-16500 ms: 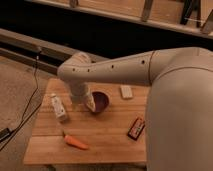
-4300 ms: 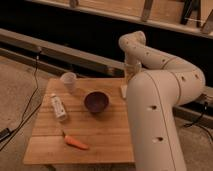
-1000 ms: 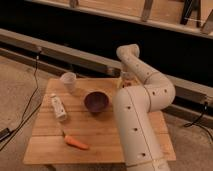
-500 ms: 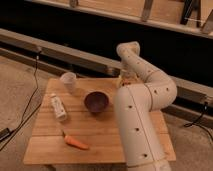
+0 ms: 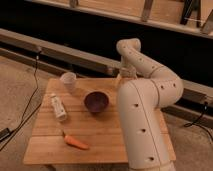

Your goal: Place the eraser on the white sponge

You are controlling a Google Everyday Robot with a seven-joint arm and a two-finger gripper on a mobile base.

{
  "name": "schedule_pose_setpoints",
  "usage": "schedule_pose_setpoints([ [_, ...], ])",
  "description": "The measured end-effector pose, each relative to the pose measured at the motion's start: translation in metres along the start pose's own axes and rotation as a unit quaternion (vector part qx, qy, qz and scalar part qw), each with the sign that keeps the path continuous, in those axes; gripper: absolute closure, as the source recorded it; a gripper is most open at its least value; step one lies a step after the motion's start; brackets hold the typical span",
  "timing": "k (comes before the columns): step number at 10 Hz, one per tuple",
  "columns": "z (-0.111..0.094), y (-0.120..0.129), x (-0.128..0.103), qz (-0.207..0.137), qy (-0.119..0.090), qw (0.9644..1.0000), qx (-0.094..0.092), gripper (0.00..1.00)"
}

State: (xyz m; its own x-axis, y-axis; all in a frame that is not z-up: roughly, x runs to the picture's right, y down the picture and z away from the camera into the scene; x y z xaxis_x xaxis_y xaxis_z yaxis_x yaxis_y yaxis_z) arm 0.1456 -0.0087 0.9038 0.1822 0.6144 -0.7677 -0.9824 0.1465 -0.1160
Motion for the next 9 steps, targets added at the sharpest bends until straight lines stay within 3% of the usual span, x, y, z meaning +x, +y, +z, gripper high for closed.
schedule_pose_setpoints([
  [3,-0.005,0.010,0.017,-0.012,0.006,0.9999,-0.002,0.20],
  [9,-0.005,0.011,0.018,-0.014,0.005,0.9999,-0.001,0.20],
])
